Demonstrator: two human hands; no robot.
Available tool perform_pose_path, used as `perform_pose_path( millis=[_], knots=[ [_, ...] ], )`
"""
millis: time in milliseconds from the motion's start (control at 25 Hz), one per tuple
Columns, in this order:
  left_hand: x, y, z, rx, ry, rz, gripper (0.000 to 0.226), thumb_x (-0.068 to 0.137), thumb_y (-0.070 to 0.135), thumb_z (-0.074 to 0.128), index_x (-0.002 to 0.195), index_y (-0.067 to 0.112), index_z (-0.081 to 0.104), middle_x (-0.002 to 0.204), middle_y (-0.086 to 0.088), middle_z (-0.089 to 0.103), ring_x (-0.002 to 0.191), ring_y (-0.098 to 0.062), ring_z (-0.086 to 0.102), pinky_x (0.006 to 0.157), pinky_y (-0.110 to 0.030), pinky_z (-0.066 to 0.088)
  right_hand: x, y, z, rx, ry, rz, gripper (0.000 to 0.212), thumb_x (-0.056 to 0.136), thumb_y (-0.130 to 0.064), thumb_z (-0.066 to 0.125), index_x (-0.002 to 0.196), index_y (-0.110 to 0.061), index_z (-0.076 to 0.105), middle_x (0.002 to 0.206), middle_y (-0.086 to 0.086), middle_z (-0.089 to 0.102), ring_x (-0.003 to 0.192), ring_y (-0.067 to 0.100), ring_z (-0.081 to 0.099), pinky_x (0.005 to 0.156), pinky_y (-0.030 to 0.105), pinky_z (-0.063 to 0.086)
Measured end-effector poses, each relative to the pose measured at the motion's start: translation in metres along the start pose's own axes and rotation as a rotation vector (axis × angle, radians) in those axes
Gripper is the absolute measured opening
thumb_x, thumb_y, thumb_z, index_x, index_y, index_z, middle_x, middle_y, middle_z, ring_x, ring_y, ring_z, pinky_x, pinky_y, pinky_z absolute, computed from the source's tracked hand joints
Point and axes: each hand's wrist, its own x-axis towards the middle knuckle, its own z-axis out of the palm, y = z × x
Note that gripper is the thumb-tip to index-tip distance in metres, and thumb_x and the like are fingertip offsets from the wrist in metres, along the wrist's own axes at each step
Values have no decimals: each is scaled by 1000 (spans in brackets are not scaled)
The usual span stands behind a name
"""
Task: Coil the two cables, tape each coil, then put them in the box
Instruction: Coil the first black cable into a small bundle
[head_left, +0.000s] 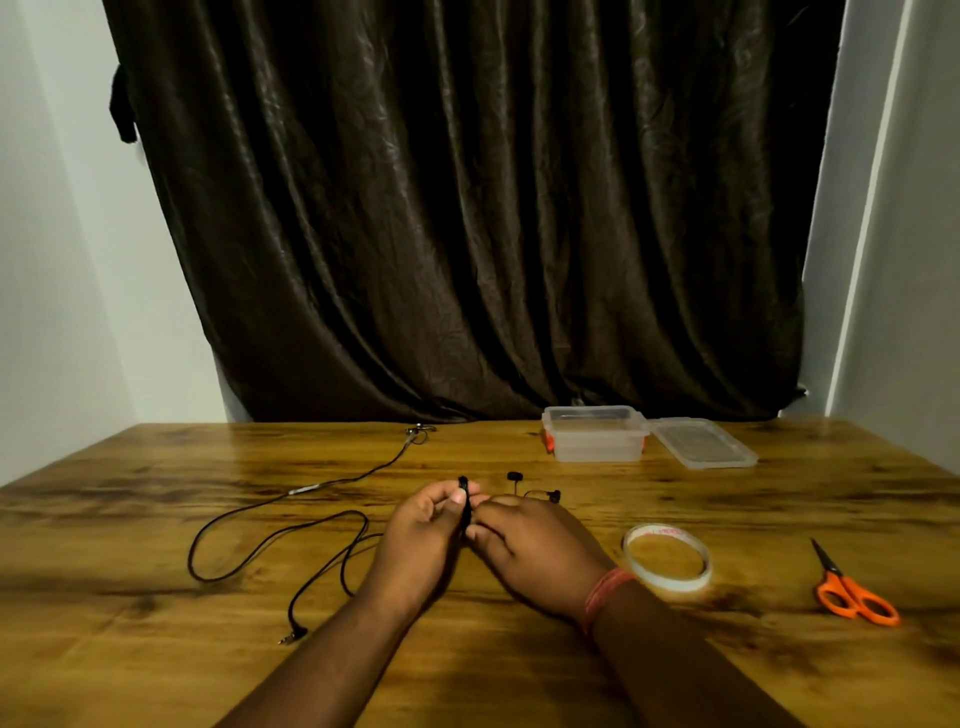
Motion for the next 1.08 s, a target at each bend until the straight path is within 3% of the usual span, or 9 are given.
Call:
perform_pose_path(
  millis=[200,320,400,520,640,720,920,1080],
  knots=[
    [-4,-6,3,66,-170,-28,25,102,8,43,97,-7,62,88,-26,66,81,-30,64,88,-50,51,1,9,-7,57,171,94,12,98,-33,46,95,-29,57,96,-8,61,85,15,57,69,34,45],
    [-10,0,4,-53,-225,-102,23,102,6,42,98,-4,63,83,-21,64,75,-29,63,82,-47,51,2,12,-6,98,261,189,11,98,-29,47,90,-29,56,92,-12,59,81,11,54,68,34,45],
    [-12,5,2,-149,-258,-143,22,100,7,44,102,-3,63,82,-16,64,75,-27,63,86,-50,49,3,15,-6,140,274,226,14,99,-28,46,88,-27,55,90,-11,58,80,12,53,68,35,45],
    [-13,12,0,-344,-252,-169,22,92,8,51,104,-3,65,84,-16,66,76,-27,66,92,-54,50,4,17,-1,178,199,247,16,100,-28,45,89,-24,56,90,-6,60,82,15,54,71,39,46],
    [-14,18,0,-447,-195,-153,25,87,7,54,105,-6,65,88,-21,70,77,-27,71,74,-37,61,4,17,10,144,19,218,17,96,-21,43,101,-24,60,101,-1,64,90,20,59,77,40,50],
    [-13,19,1,-483,-153,-134,27,87,6,53,108,-8,63,94,-25,71,81,-29,74,72,-34,61,5,15,16,90,-71,171,25,93,-18,43,108,-21,62,107,3,66,95,23,61,80,39,51],
    [-5,17,-3,-530,-57,-56,26,98,1,43,119,-7,56,113,-29,68,107,-36,68,87,-38,59,3,7,15,15,-159,63,24,101,-37,38,97,-24,58,101,-2,67,90,20,61,79,39,50],
    [2,8,-6,-392,13,-9,24,102,5,42,118,-4,58,112,-23,71,110,-34,67,97,-42,54,2,2,9,14,-115,3,26,97,-45,36,91,-27,53,92,-4,65,83,19,60,71,40,50]
  ],
)
